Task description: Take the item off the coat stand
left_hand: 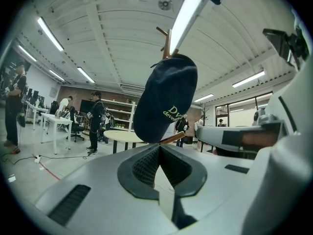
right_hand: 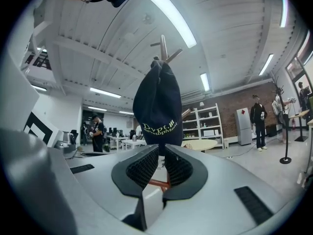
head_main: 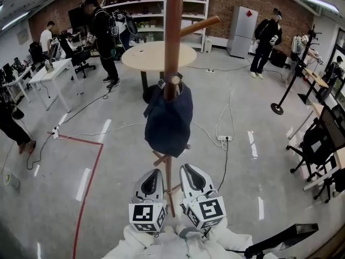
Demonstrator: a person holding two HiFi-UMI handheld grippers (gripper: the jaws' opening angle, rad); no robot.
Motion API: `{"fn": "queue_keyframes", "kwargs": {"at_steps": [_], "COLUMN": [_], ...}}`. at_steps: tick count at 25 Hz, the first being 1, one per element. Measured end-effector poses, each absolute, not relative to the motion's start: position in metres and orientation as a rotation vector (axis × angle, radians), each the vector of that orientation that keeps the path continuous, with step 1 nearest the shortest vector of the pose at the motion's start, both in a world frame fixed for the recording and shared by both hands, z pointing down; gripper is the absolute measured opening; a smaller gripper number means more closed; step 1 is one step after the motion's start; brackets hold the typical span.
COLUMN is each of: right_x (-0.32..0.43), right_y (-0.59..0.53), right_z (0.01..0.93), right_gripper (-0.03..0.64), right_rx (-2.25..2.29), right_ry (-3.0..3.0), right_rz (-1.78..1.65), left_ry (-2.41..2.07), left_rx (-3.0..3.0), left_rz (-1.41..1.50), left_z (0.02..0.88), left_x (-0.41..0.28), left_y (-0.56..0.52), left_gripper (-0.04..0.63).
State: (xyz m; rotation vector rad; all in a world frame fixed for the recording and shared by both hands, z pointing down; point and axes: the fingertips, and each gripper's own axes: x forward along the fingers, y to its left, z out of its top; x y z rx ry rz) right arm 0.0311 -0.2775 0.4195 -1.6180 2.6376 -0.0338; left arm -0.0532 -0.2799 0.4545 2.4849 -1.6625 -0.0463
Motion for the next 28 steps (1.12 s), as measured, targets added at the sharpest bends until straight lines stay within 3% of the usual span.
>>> {"fn": "queue_keyframes", "kwargs": {"at_steps": [3, 13, 28], "right_x": [0.027, 0.021, 0.010], "right_y": [-0.276, -0.281, -0.297], "right_z": [0.418, 0.393, 0.331], "right_gripper": [0.093, 0.216, 0.258], "right_rx": [-1.593, -1.504, -1.396], "right_ry": [2.663, 2.695, 2.651], "right_rz": [-0.025, 0.015, 0.115], "left_ry": [-1.656, -1.663, -1.682], "left_rx": [2.486, 2.485, 2.467], "left_rz": [-0.039, -0.052, -0.056], "left_z": [0.457, 0.454, 0.454], "left_x": [-0.050, -0.044, -0.048], "left_y": [-0.278, -0.276, -0.279], "left_gripper": [-0.002, -0.002, -0.002]}}
